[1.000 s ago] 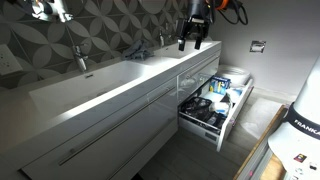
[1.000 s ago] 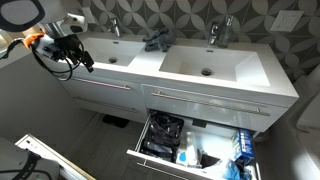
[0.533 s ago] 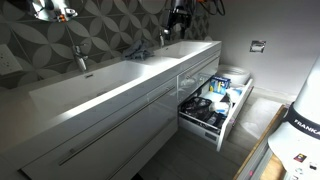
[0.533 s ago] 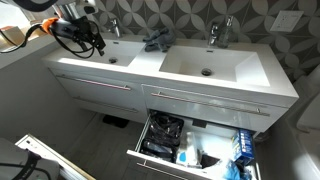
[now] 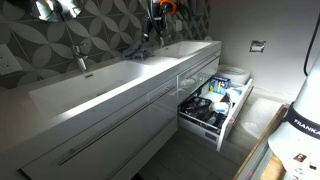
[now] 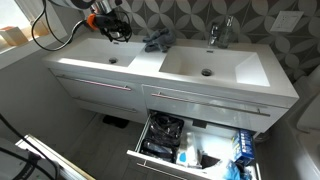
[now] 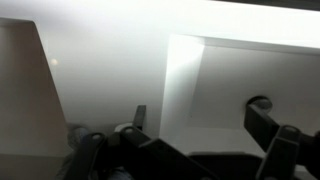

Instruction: Put the blue towel in the open drawer

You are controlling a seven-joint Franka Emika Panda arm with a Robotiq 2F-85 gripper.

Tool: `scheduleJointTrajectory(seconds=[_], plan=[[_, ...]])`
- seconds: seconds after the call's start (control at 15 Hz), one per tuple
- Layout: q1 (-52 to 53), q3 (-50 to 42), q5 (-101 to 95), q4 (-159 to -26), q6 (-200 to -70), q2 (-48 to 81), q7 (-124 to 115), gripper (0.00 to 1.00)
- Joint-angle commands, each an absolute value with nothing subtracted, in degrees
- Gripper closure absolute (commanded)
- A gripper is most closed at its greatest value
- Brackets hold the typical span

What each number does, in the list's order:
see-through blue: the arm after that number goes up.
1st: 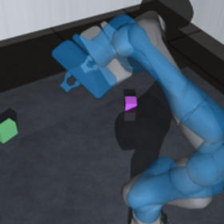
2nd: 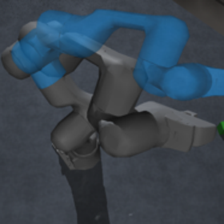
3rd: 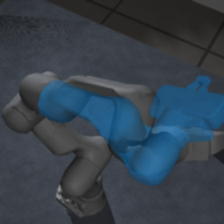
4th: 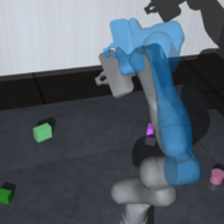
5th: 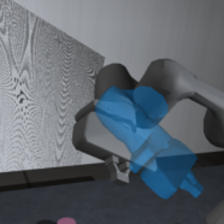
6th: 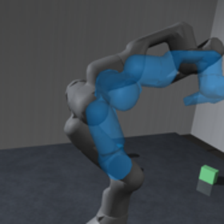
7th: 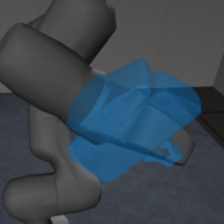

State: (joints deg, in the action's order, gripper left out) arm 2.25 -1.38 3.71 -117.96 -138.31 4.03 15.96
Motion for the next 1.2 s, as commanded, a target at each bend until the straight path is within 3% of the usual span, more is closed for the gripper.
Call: scheduleJointTrajectory(seconds=[0.0, 0.47, 0.93, 1.13], plan=[[0.84, -0.37, 2.82, -108.34, -142.66, 14.52, 18.56, 0.00], [-1.82, 1.89, 3.93, -97.06, -152.80, 27.89, 17.12, 0.00], [-2.89, 3.51, 3.42, -97.50, -150.36, 27.69, 17.45, 0.00], [0.40, -0.91, -0.21, -94.52, -160.85, 32.28, 7.82, 0.00]])
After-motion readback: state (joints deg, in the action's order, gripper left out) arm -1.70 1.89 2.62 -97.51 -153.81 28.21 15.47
